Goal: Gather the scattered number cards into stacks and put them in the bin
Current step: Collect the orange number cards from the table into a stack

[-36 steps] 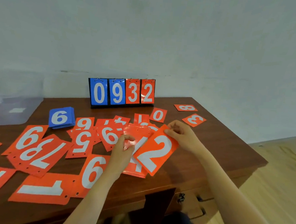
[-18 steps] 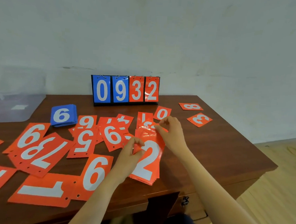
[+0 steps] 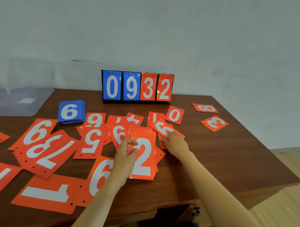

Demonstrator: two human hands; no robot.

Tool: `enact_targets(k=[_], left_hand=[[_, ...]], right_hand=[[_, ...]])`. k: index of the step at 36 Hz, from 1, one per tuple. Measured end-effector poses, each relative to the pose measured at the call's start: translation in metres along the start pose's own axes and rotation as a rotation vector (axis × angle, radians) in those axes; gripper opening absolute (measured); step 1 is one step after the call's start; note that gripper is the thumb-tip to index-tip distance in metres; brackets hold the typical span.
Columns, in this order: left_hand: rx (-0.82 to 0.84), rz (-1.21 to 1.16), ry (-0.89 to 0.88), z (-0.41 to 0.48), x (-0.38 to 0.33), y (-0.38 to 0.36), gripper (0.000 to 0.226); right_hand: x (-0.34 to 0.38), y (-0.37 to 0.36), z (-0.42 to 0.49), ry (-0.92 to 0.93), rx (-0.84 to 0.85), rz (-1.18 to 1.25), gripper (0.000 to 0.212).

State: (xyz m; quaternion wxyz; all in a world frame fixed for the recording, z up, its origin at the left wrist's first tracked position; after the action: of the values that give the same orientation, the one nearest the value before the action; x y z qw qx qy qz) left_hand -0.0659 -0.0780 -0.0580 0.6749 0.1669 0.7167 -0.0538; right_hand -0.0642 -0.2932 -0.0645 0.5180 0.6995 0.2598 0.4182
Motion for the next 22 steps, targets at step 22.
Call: enact_targets(k=[22], left_hand=[[-0.057, -0.013, -0.09, -0.01, -0.017, 0.006, 0.021]], right_hand=[[-0.012, 0.069, -0.068, 0.019, -0.34, 0.717, 0.029]])
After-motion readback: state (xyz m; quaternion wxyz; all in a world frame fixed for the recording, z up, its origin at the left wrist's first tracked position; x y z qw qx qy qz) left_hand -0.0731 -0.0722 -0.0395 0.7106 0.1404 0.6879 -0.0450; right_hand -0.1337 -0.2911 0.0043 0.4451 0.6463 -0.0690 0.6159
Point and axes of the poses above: each hand's wrist, its own z-axis towards the middle knuckle, its own y-axis out of the back of the hand, x = y × z, the point moved 3 cm from there along z, towards the middle knuckle, and after that the axes turned 1 degree about -z, right-handed, at the moved point
